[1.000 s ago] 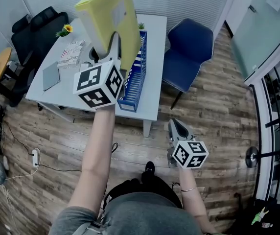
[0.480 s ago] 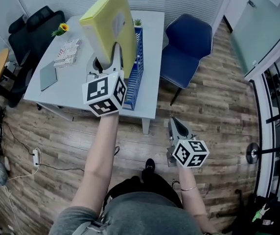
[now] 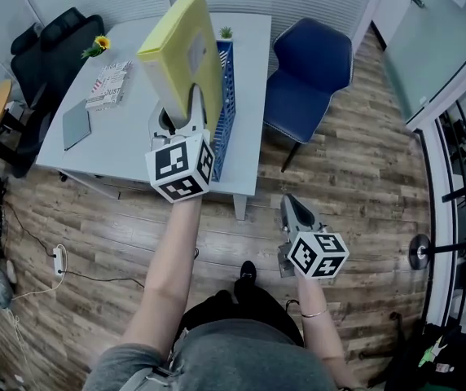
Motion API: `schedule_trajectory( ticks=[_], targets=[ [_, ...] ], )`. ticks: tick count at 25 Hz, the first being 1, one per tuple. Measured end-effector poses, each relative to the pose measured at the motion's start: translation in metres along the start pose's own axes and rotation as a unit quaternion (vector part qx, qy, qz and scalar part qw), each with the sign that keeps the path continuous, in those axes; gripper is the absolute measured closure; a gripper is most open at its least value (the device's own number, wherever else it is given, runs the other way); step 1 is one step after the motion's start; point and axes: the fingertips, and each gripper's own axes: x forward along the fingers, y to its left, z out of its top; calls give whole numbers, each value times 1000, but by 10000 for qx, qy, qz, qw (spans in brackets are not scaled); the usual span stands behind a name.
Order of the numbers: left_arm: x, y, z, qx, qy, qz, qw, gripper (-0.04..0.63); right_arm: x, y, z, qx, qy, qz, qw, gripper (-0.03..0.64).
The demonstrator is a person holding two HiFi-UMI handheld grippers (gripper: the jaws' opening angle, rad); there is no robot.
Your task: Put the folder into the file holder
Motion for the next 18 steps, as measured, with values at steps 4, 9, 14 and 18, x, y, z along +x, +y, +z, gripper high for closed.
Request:
schedule_trajectory(
  ticks=[4,9,14,18],
  targets=[
    [-3,0,-12,-11,2,-5,10000,442,-1,-4,-2,-8,26,-31,10000,612],
    [-3,-4,-13,55,-121,-116,9998,439,1,-4,-4,-6,62,-28,10000,612],
    [0,-2,-11,70,-186,-140,9997,439,5,1,-5,-14,77,15,10000,612],
    [2,-1,-16,102,-208,-167,9996,439,8,2,-6,-4,106,17,9999,612]
  ],
)
